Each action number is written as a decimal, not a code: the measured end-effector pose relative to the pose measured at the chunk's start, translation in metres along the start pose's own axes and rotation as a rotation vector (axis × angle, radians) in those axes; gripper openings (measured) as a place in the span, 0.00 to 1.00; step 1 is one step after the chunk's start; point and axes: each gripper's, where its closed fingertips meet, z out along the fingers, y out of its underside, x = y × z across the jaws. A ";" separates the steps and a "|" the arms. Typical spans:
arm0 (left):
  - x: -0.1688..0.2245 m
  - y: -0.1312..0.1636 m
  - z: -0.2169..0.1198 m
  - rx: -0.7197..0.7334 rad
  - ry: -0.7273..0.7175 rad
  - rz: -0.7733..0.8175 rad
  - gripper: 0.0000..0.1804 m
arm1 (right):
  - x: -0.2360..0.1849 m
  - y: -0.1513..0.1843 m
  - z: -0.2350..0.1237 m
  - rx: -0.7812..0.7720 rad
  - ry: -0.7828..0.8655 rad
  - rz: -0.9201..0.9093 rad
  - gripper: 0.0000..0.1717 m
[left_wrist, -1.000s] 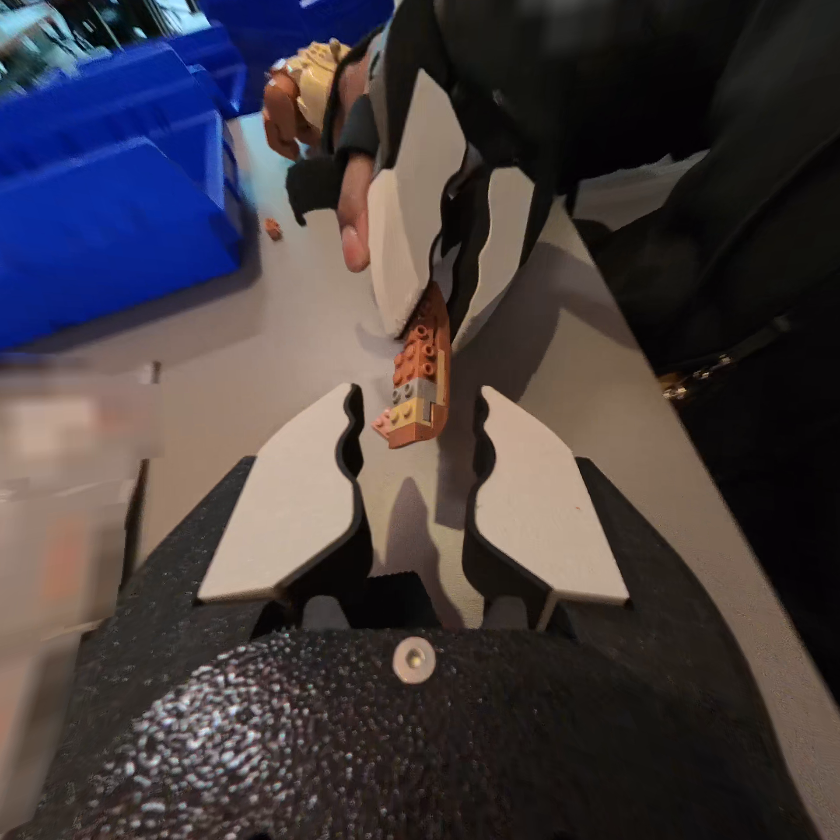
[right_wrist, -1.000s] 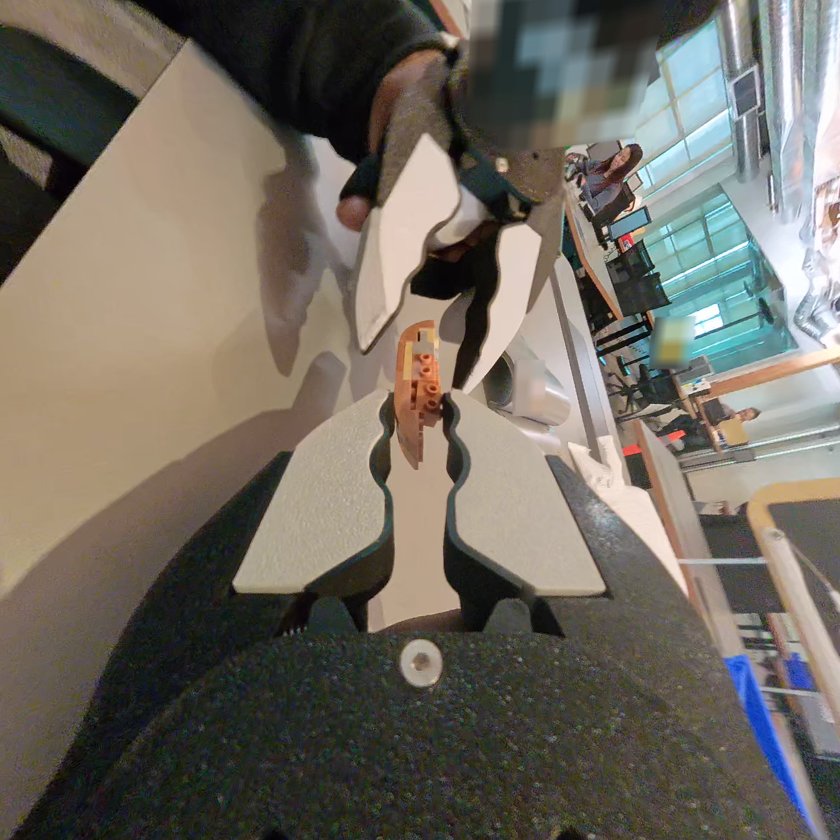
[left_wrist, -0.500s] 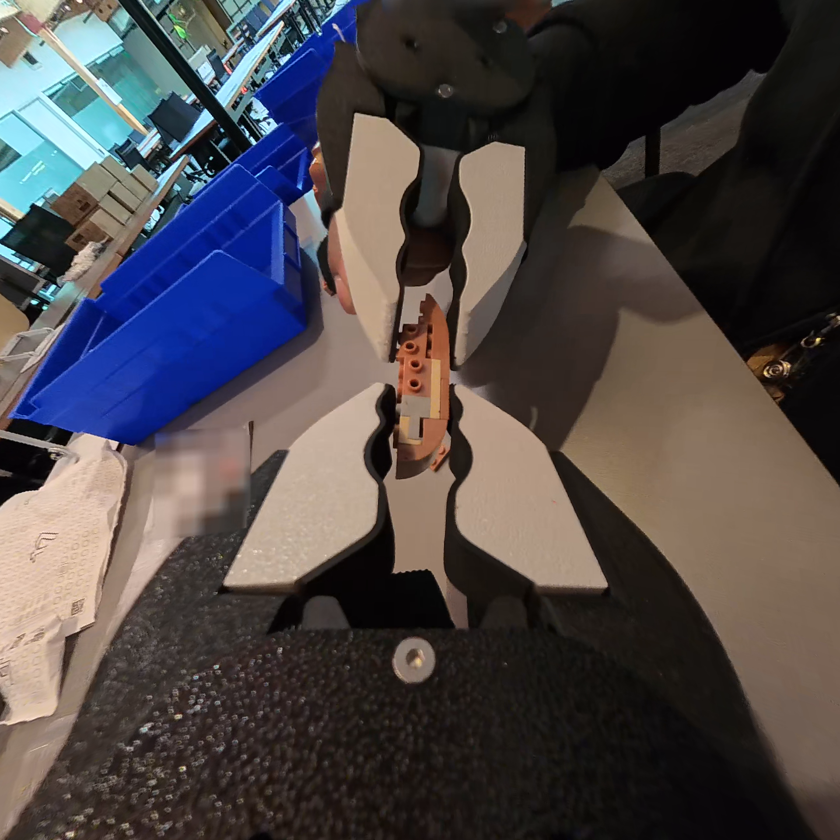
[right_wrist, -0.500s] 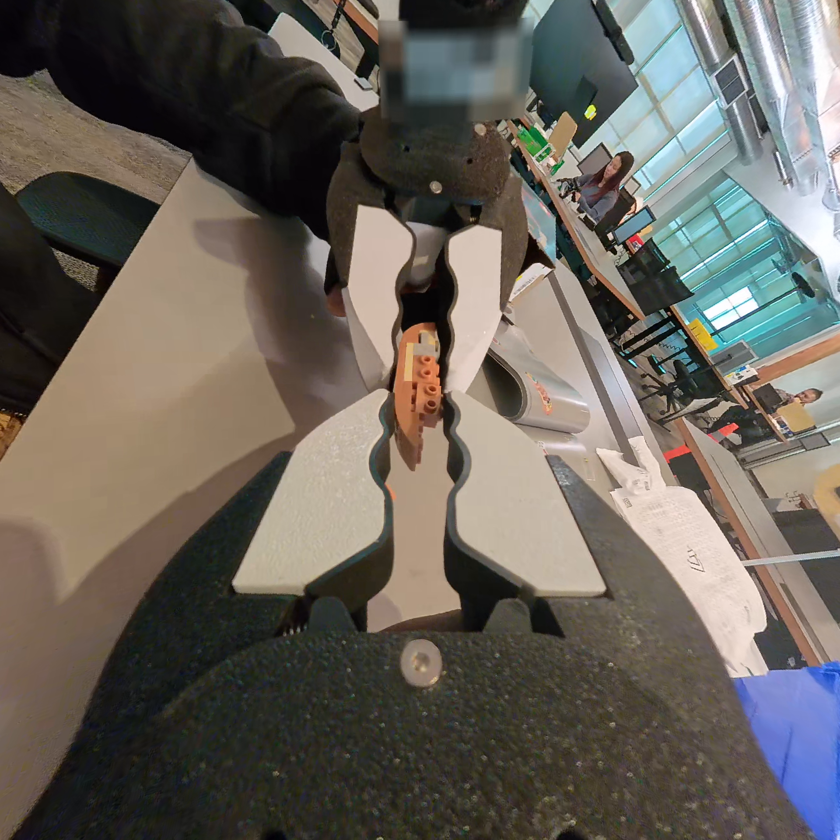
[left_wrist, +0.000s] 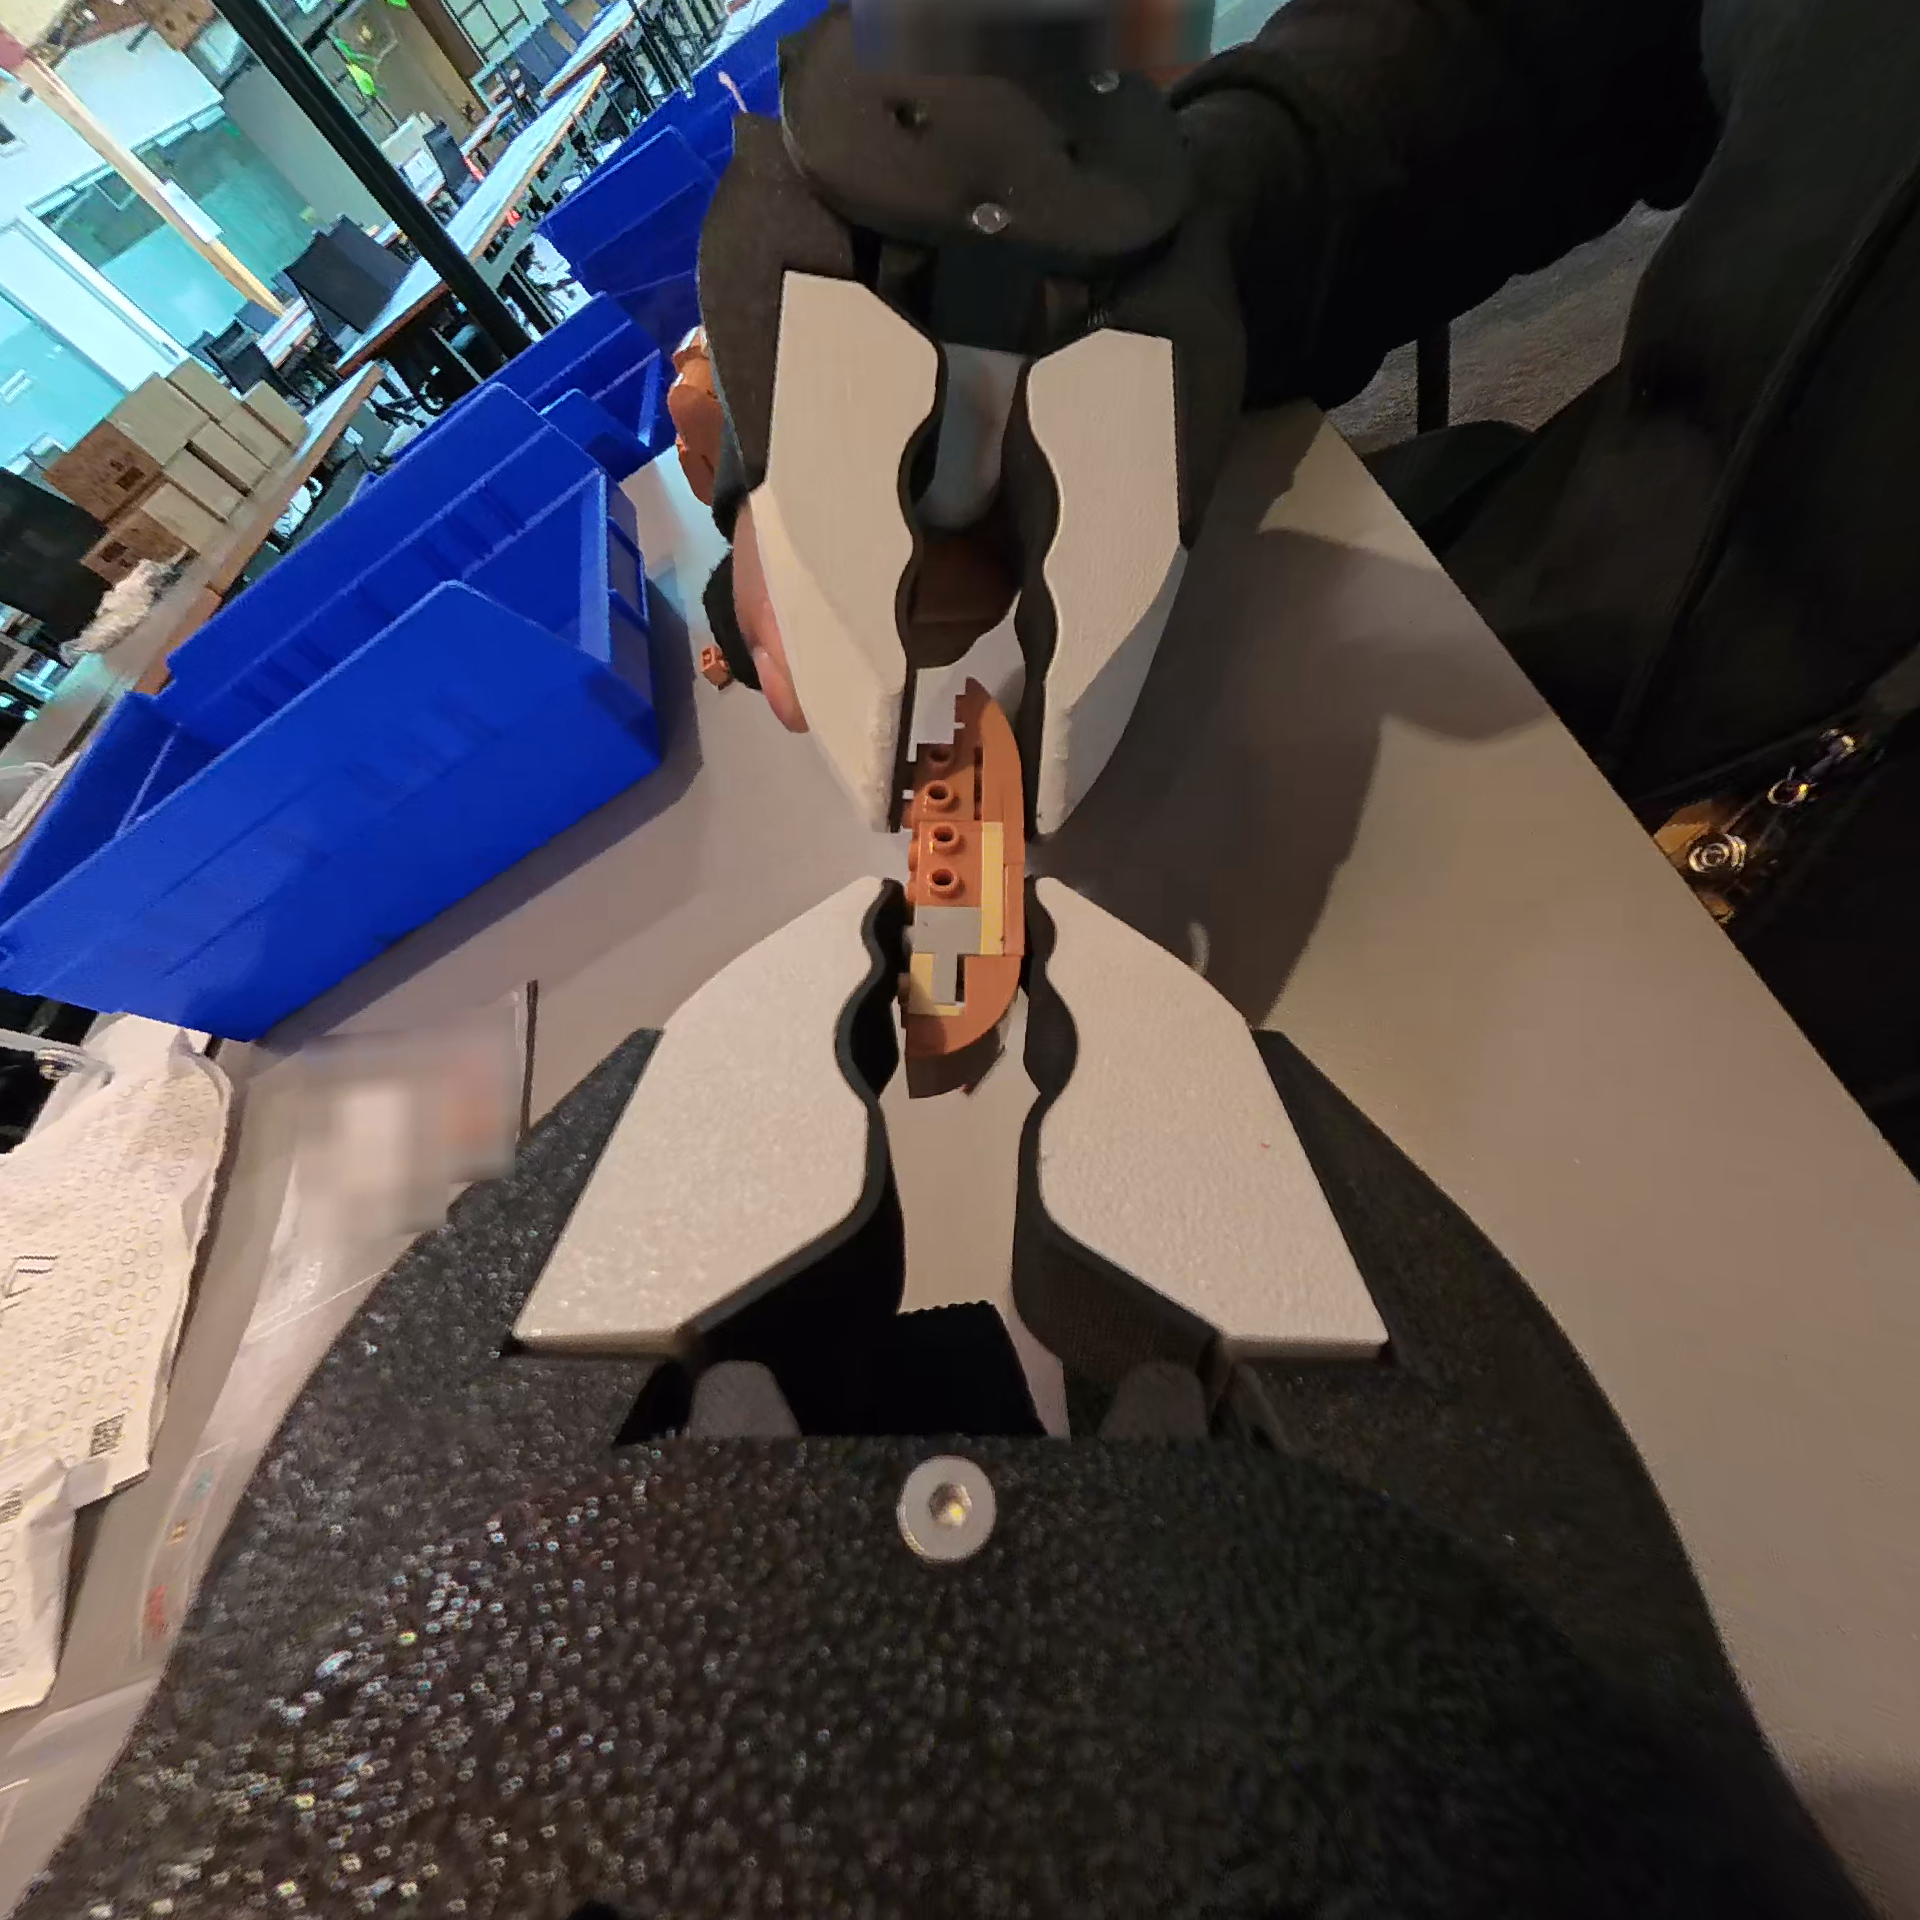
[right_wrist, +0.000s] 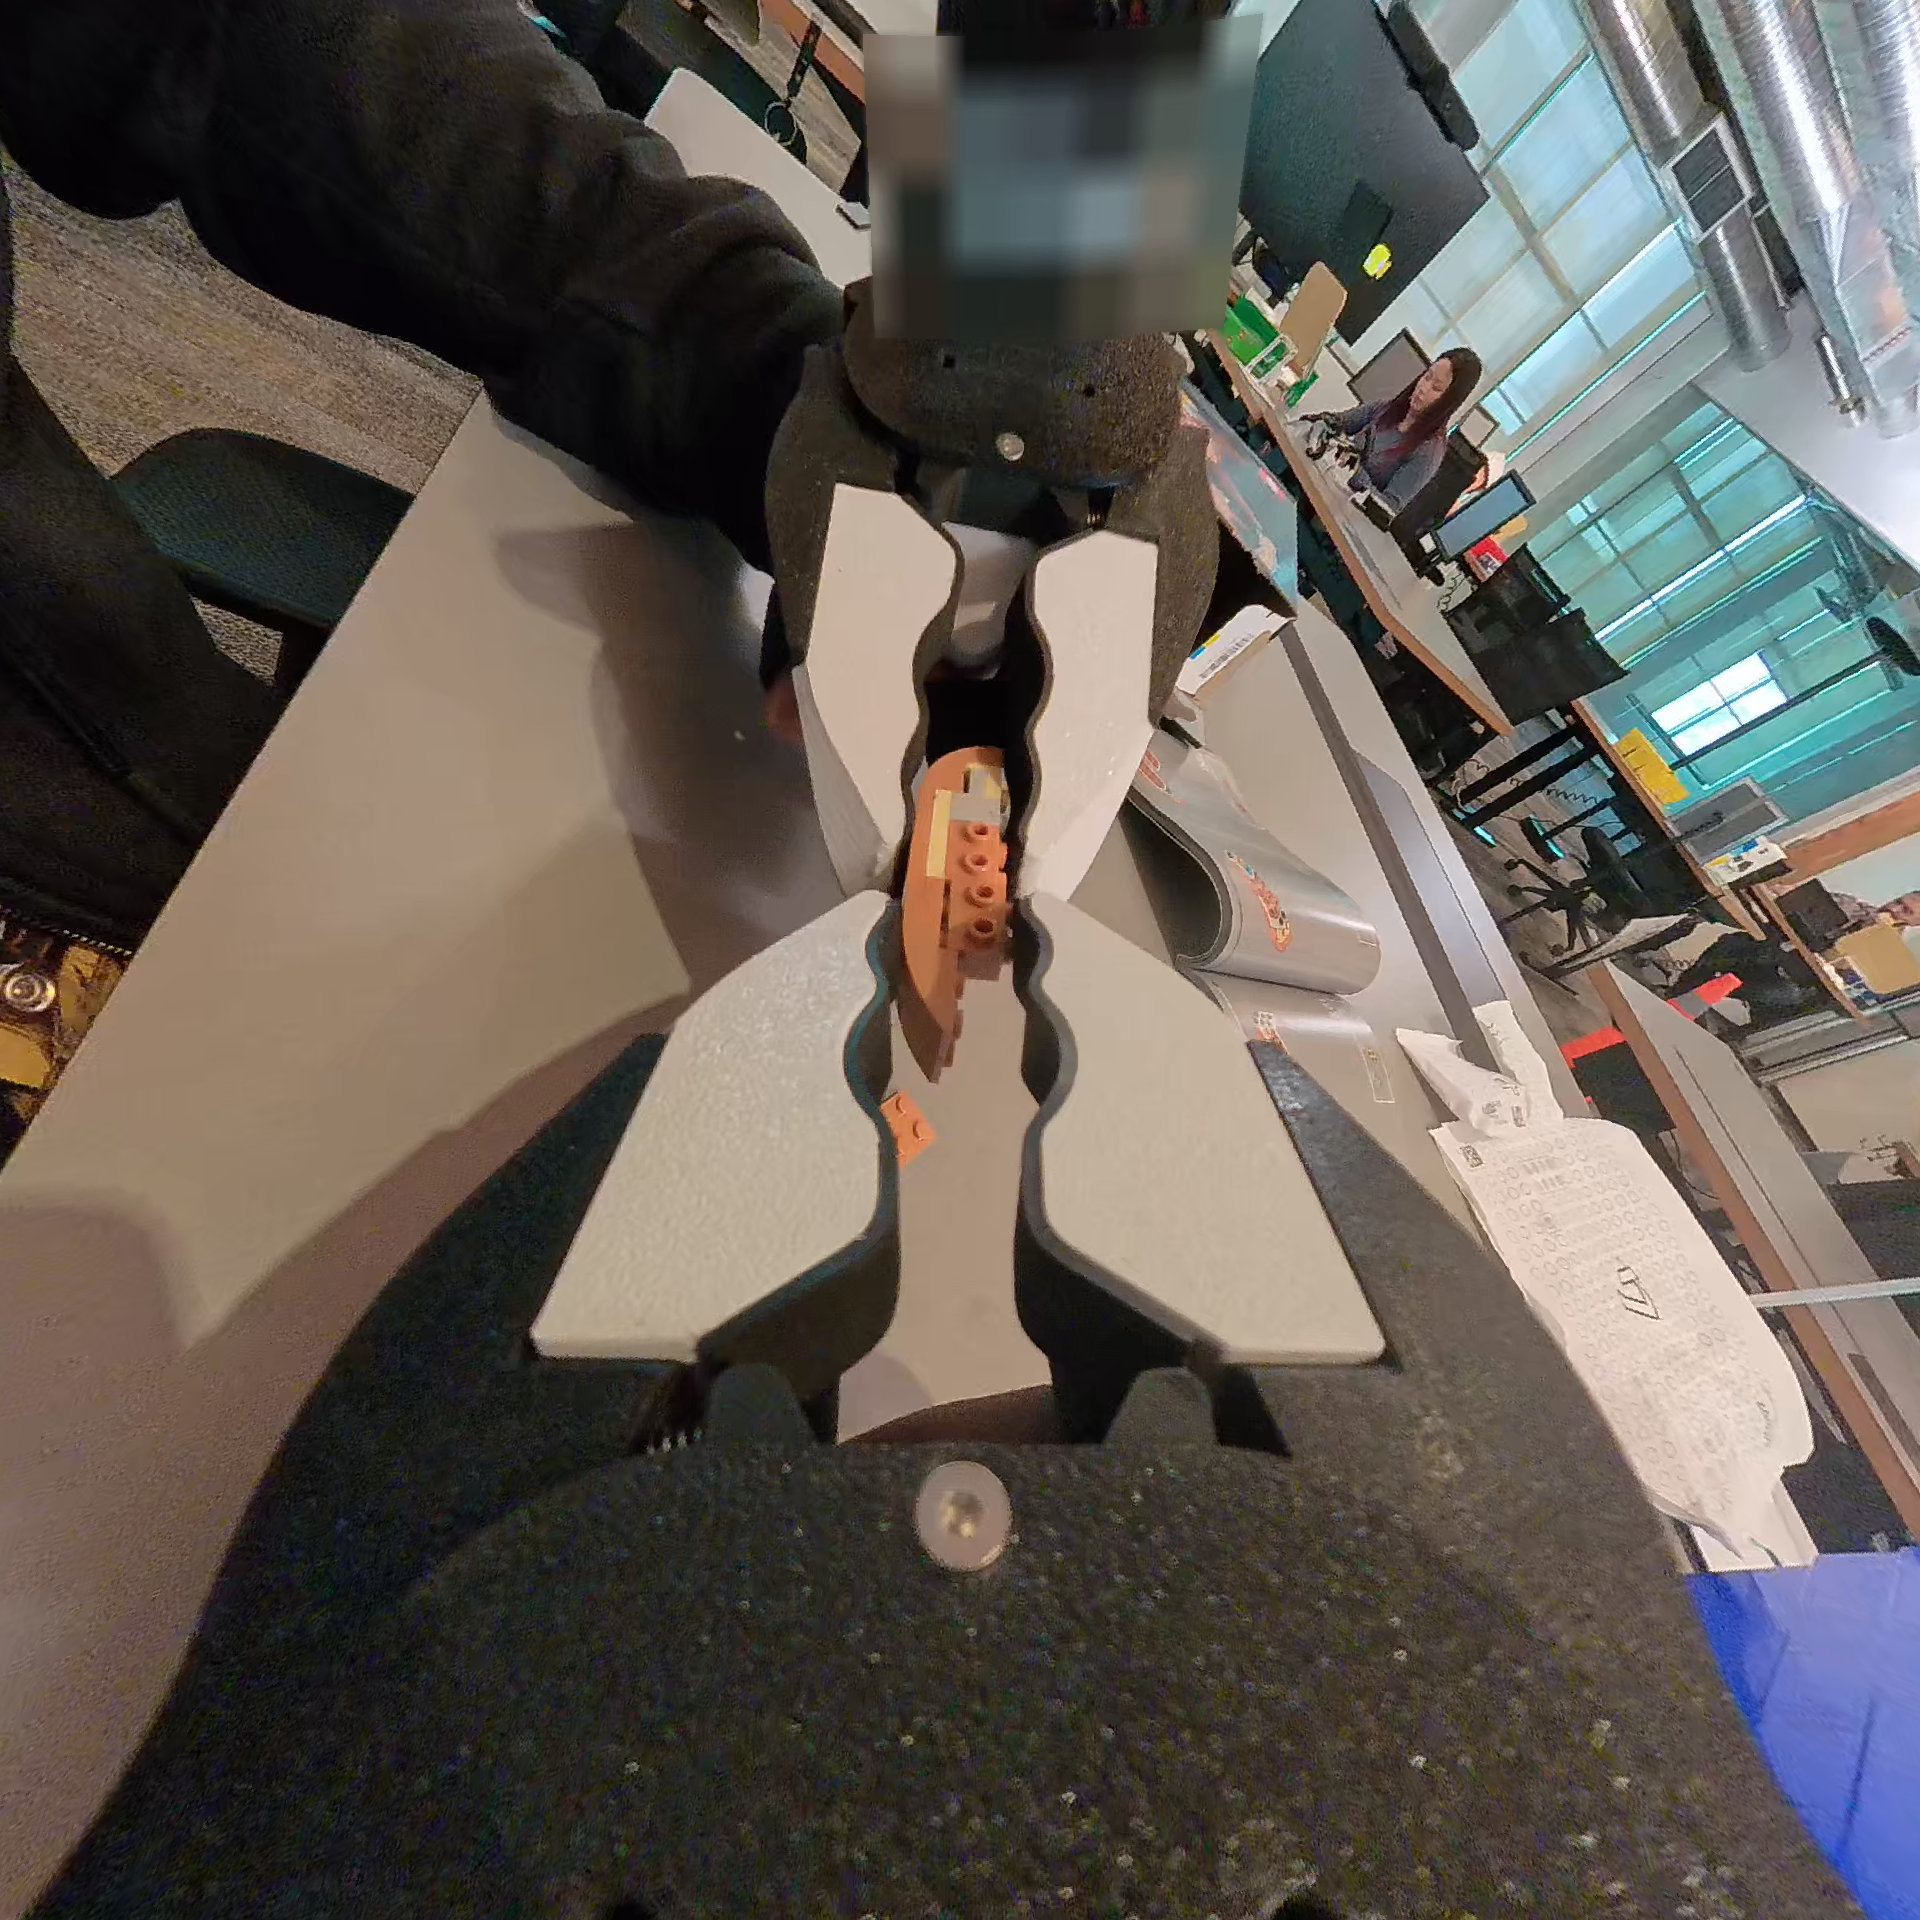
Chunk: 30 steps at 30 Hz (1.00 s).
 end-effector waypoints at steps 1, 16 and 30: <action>0.000 0.000 0.000 0.003 -0.003 0.004 0.11 | 0.000 -0.001 0.000 0.002 0.002 0.000 0.11; -0.002 -0.008 -0.002 0.036 -0.035 0.046 0.11 | 0.002 -0.006 -0.003 0.000 0.033 -0.049 0.11; -0.001 -0.010 -0.002 0.051 -0.025 0.051 0.11 | 0.000 -0.010 -0.003 0.009 0.029 -0.085 0.10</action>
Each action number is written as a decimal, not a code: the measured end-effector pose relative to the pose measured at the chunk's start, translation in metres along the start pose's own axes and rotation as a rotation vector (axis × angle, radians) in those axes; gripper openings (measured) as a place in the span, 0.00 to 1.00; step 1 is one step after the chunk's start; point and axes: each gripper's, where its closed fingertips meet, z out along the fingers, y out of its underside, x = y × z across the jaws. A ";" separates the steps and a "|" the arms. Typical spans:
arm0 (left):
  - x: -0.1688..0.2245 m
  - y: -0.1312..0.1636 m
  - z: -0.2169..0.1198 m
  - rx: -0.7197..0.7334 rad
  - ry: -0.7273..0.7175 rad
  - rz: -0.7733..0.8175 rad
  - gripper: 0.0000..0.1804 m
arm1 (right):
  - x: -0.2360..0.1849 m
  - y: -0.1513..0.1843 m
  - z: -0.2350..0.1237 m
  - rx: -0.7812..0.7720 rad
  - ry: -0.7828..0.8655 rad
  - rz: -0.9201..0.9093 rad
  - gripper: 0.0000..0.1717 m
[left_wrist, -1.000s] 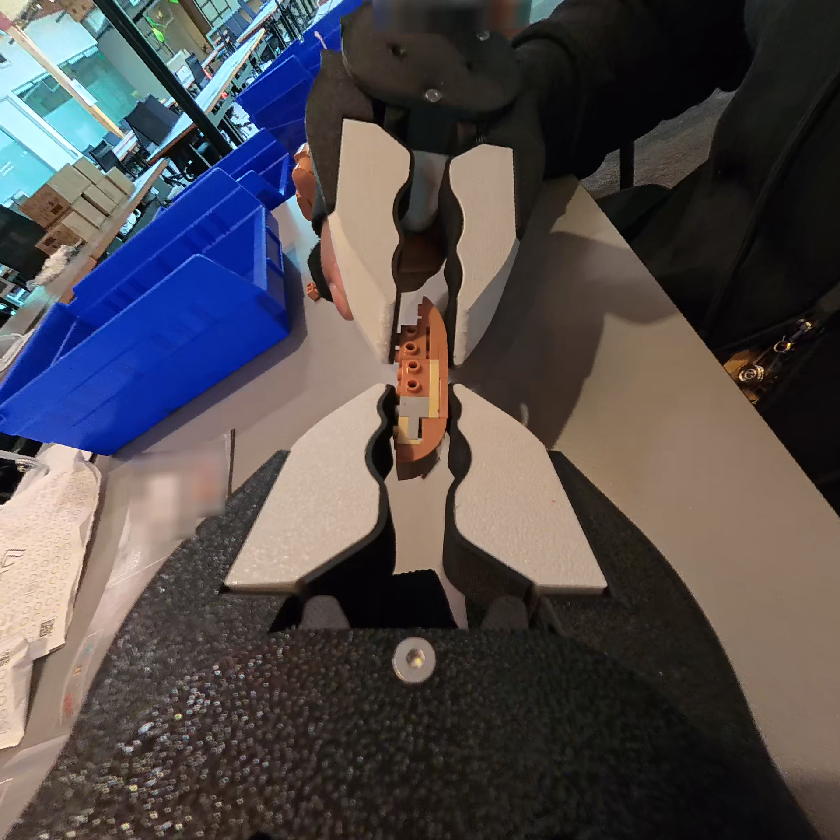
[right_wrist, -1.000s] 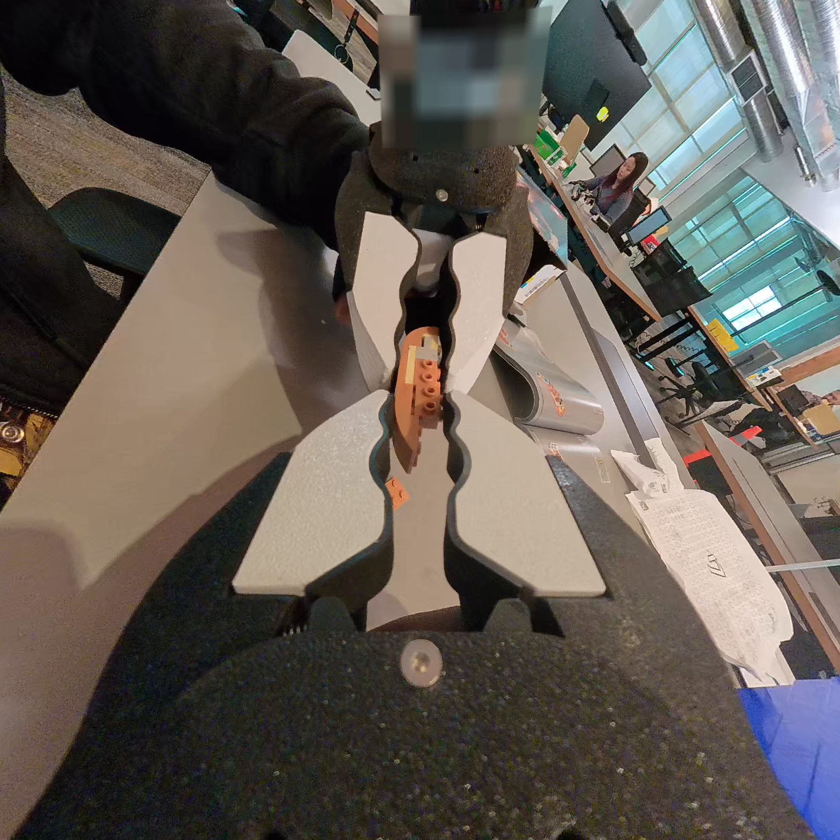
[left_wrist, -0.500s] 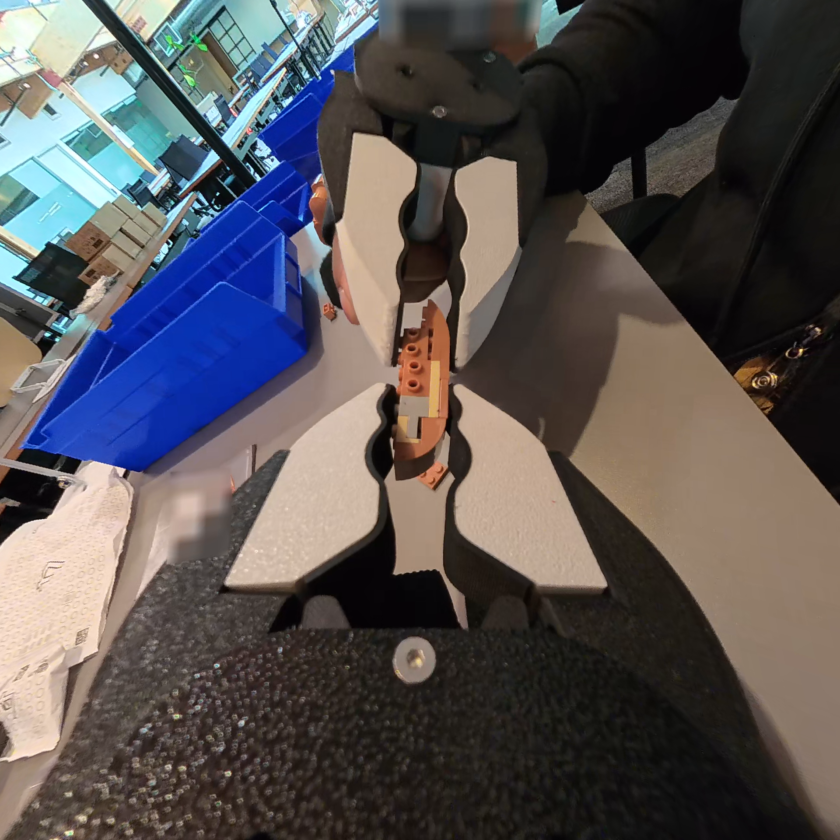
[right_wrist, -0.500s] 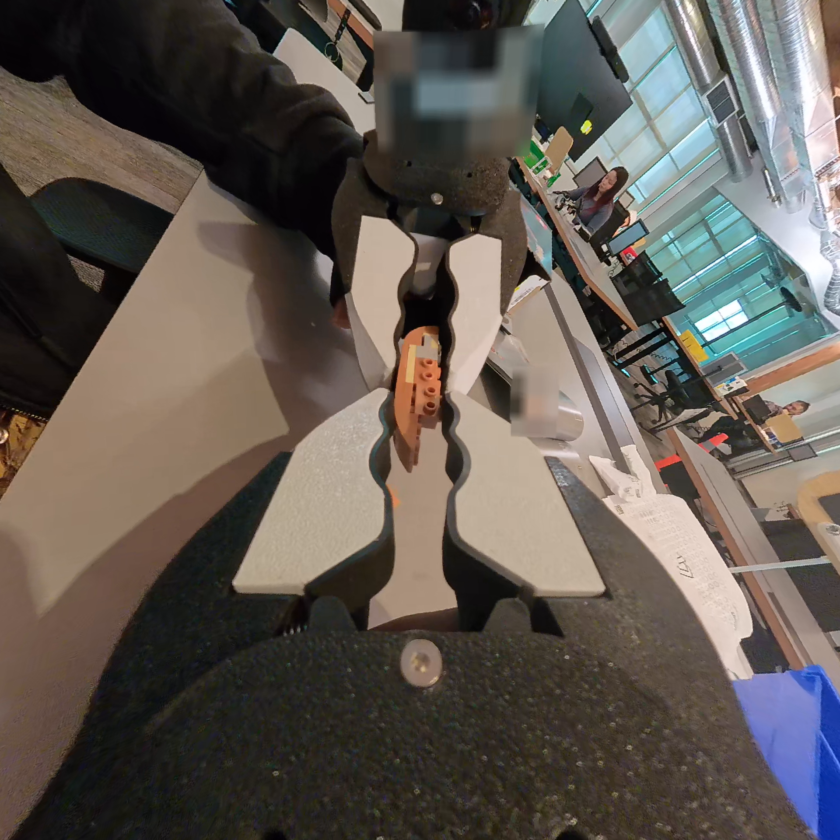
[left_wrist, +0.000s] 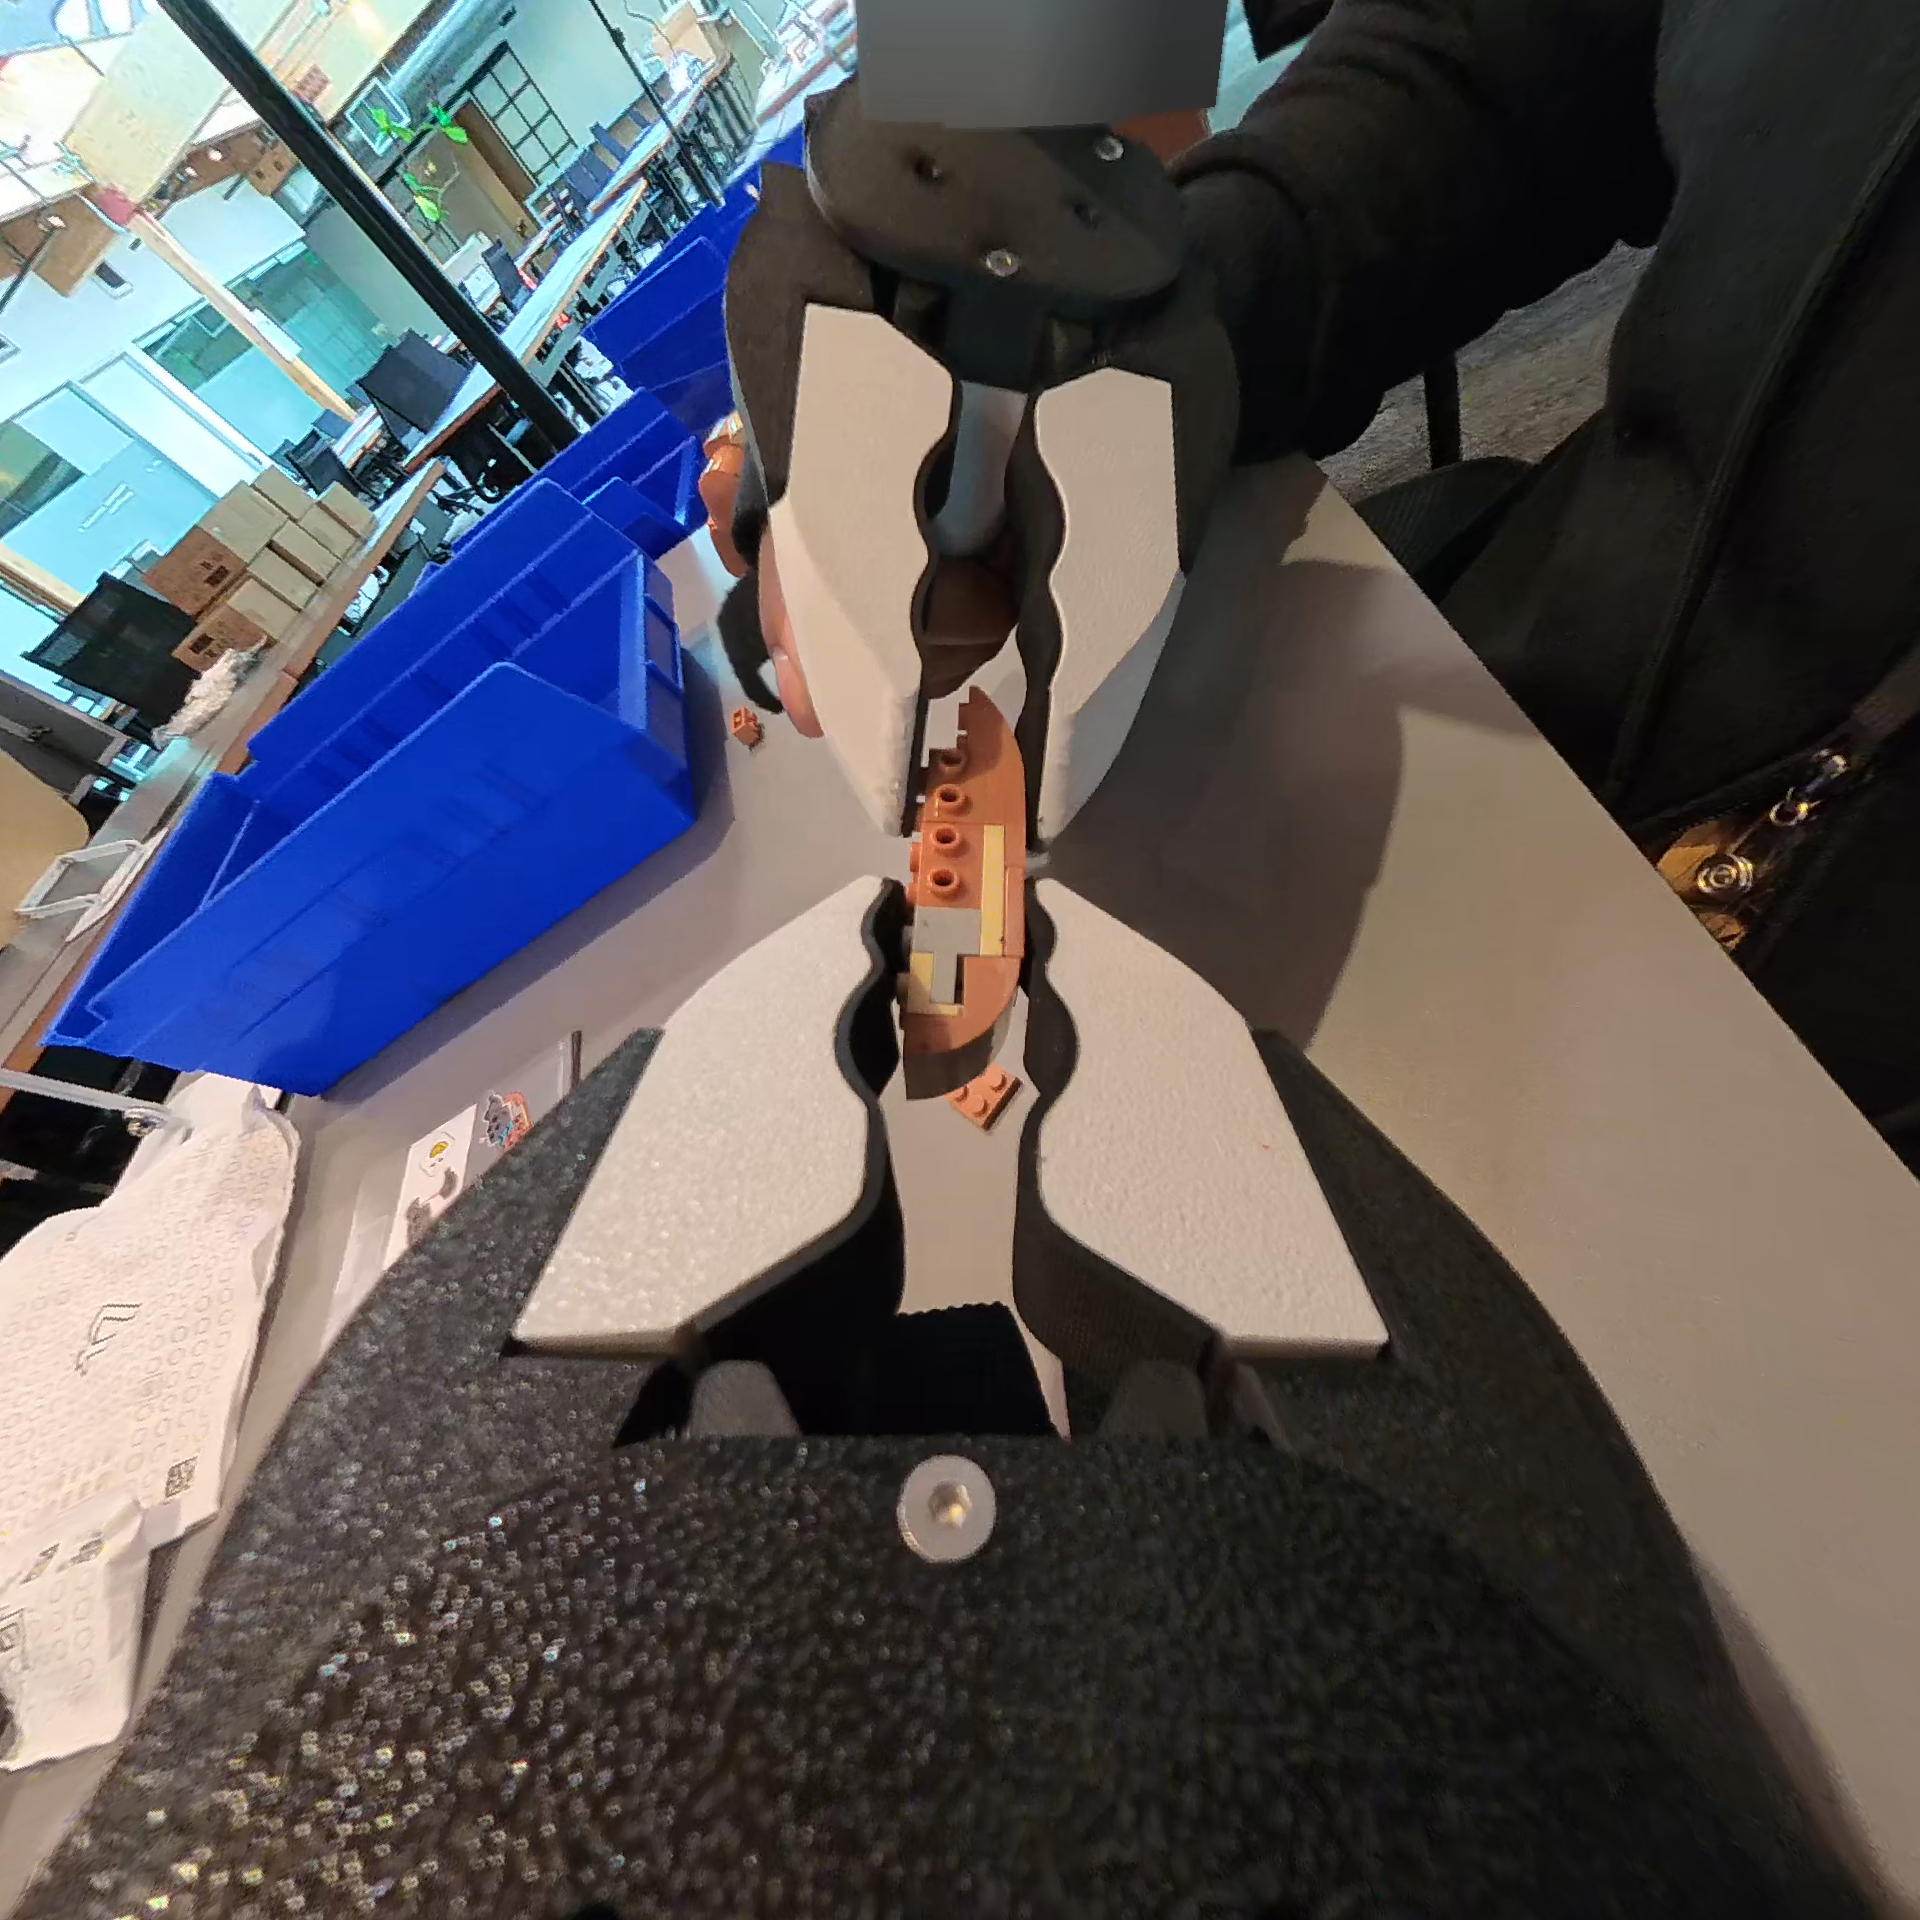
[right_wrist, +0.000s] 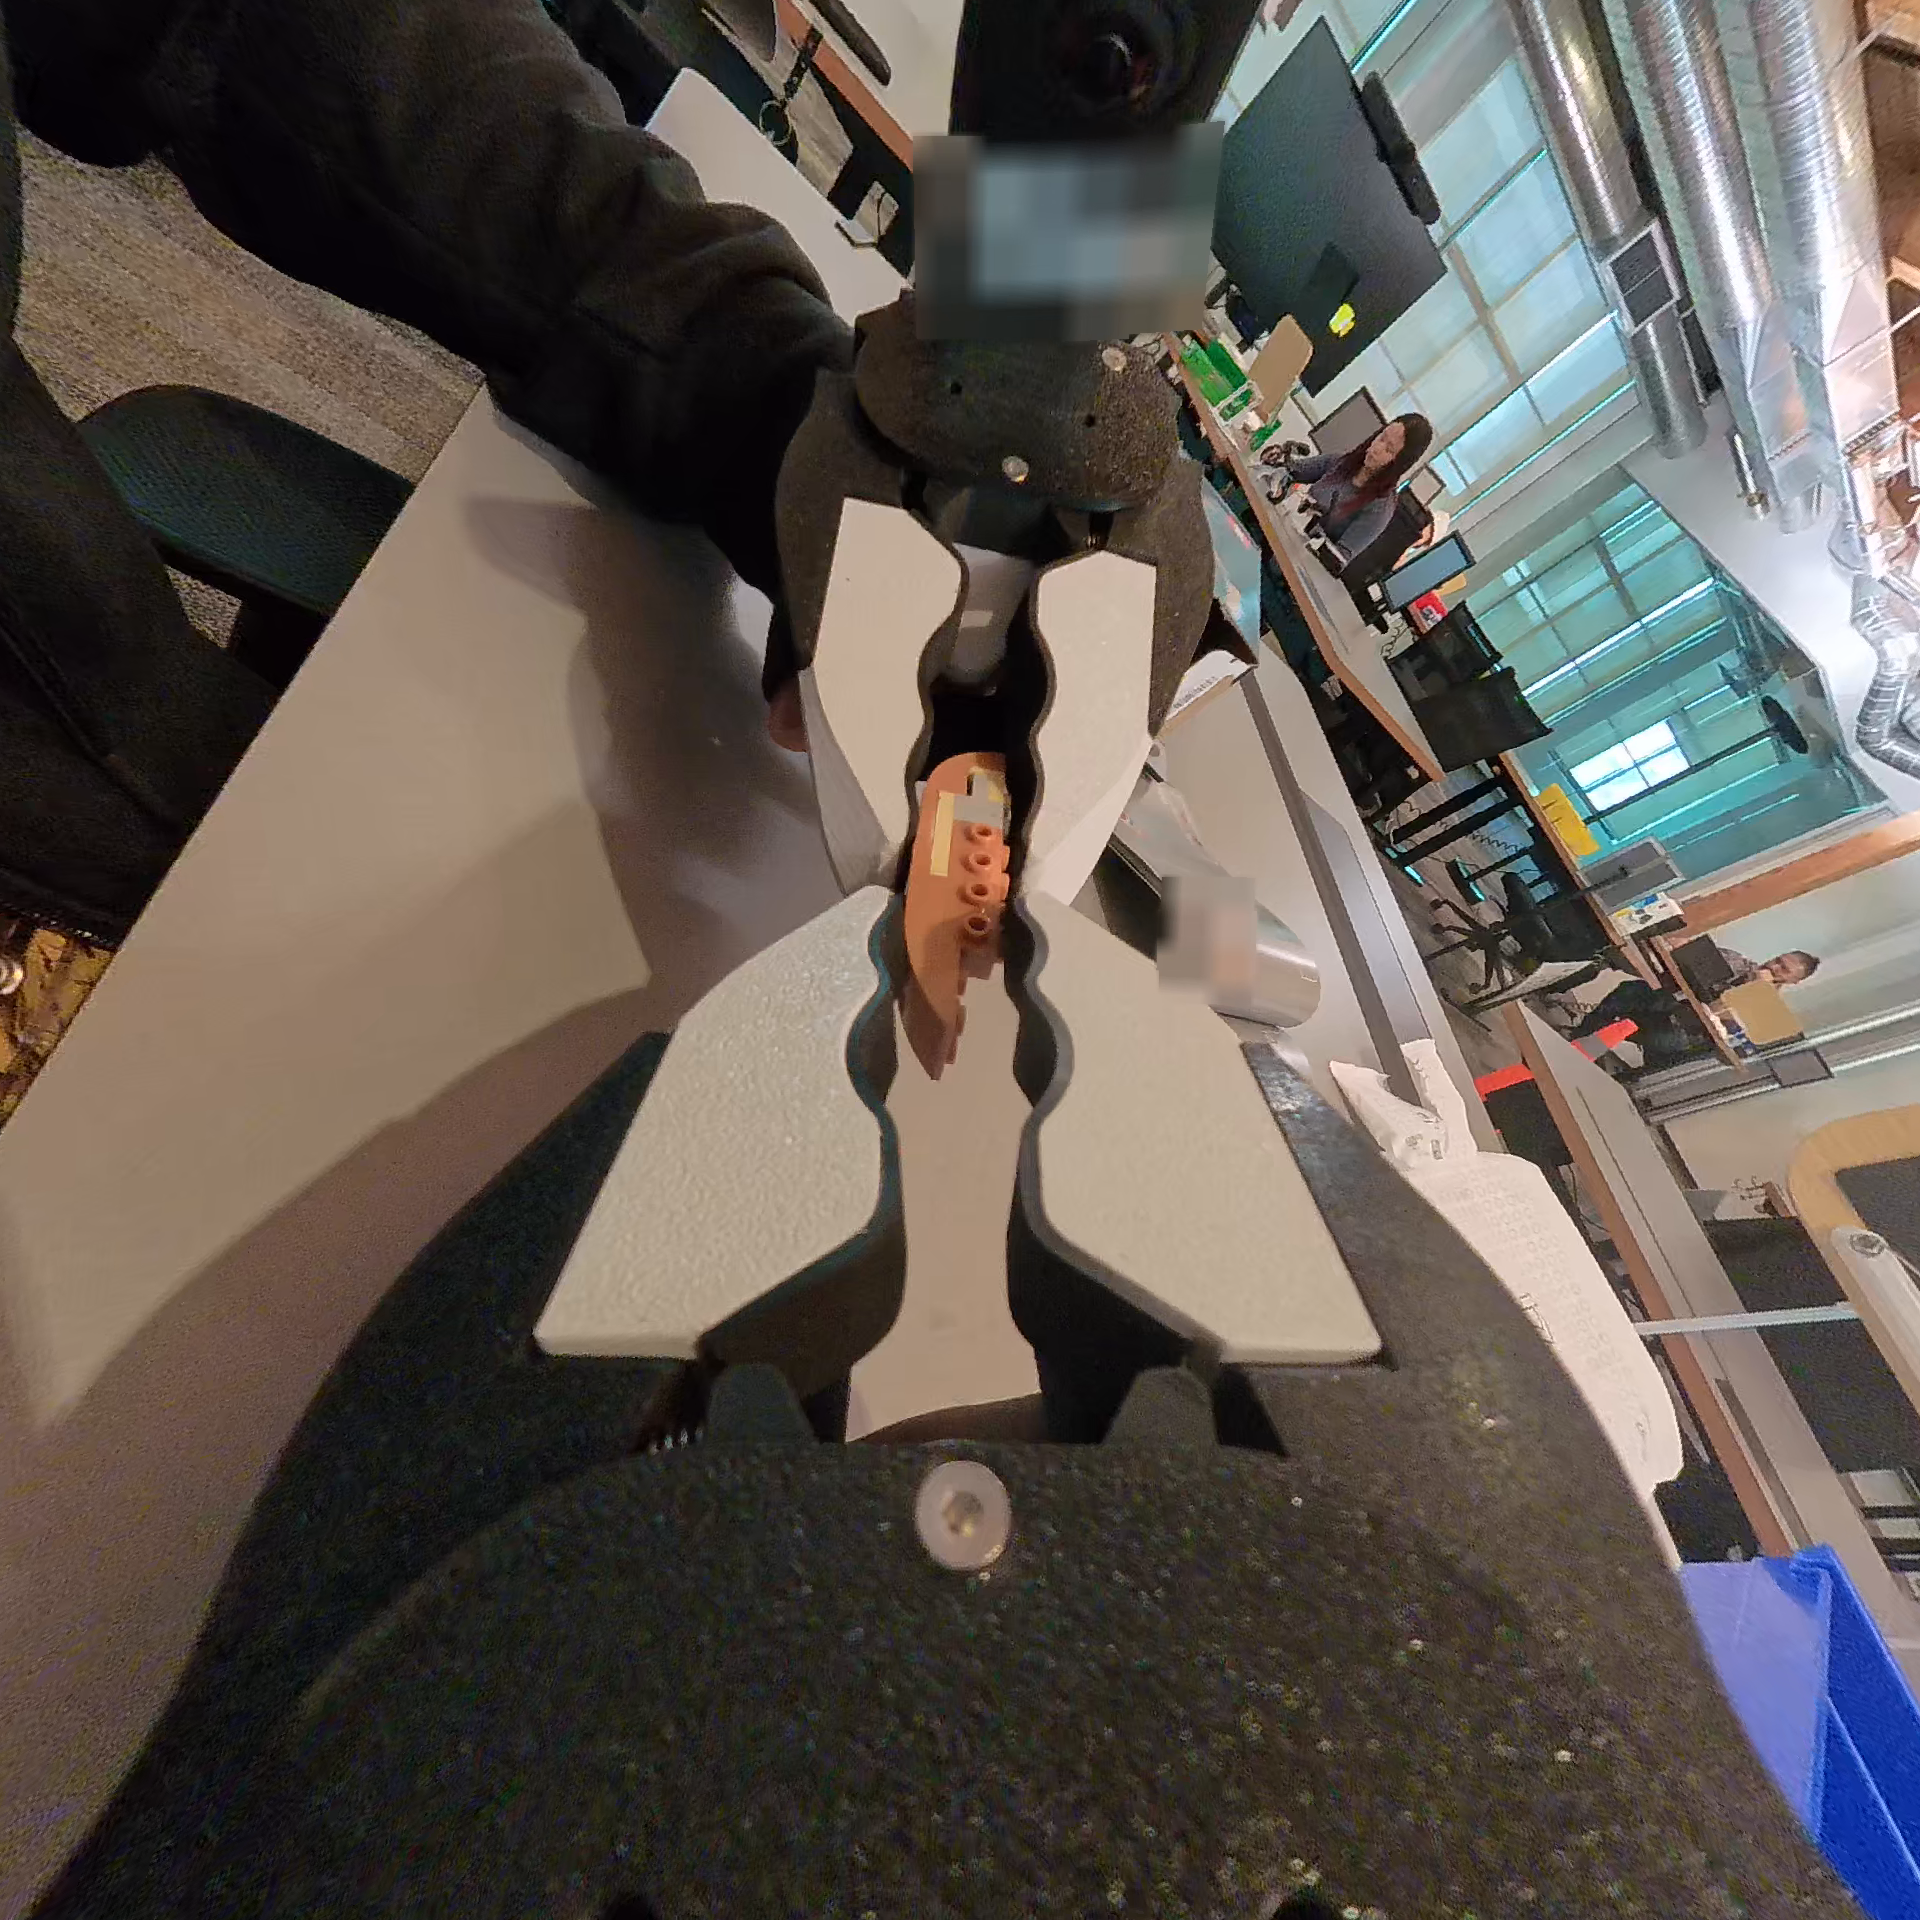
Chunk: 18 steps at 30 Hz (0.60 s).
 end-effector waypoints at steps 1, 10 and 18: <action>0.001 0.000 0.000 -0.001 0.002 0.004 0.11 | 0.000 0.000 0.000 0.000 -0.003 0.000 0.10; -0.002 -0.002 0.000 0.006 -0.021 0.026 0.11 | 0.001 -0.001 0.000 0.021 0.015 0.004 0.11; -0.003 -0.002 0.001 0.013 -0.032 0.032 0.11 | 0.002 0.005 -0.002 -0.004 0.055 -0.032 0.11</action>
